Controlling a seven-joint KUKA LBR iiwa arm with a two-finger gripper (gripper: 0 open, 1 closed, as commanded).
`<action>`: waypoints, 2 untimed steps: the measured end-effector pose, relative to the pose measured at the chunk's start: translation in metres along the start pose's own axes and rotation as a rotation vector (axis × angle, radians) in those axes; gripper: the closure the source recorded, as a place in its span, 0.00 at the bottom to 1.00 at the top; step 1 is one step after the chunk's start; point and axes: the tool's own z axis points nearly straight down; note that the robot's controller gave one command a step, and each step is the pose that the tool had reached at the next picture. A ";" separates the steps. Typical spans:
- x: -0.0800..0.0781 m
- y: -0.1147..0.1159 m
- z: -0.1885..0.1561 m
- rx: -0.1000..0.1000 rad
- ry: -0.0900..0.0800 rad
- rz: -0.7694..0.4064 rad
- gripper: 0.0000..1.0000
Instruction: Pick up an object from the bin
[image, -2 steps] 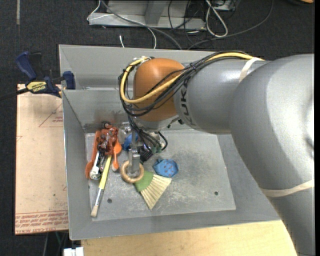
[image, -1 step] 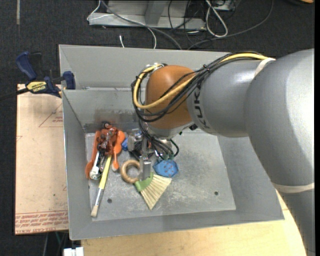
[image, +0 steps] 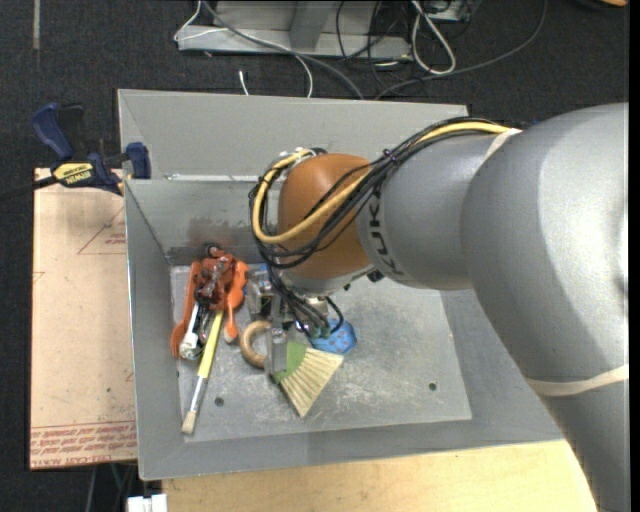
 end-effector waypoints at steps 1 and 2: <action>-0.001 -0.018 0.007 0.001 0.001 0.055 1.00; -0.001 -0.018 0.007 0.001 0.001 0.056 1.00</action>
Offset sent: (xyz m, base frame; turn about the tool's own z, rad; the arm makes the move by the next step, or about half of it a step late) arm 0.0000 0.0000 0.0000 0.0000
